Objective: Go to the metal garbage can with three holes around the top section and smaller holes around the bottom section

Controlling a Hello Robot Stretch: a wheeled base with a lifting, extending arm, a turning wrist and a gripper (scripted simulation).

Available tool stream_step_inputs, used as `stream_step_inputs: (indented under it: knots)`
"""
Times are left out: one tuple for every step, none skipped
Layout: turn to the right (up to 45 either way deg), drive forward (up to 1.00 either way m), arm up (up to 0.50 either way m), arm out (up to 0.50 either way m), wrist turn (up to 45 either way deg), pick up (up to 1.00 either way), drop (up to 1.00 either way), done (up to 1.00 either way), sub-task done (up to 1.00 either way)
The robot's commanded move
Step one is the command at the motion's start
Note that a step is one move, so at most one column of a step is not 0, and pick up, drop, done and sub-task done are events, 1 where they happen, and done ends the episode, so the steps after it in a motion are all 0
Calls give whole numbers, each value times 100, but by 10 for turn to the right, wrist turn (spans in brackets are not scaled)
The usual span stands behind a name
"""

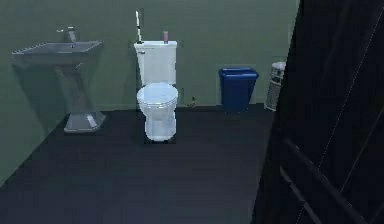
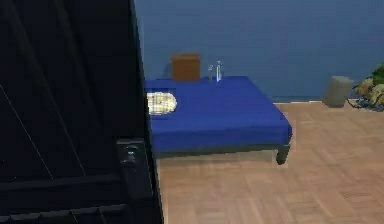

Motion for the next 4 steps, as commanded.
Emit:
stream_step_inputs:
  knots:
    - [0,100,0,0,0,0,0,0,0]
    - [90,0,0,0,0,0,0,0,0]
    - [0,10,0,0,0,0,0,0,0]
    - [180,0,0,0,0,0,0,0,0]
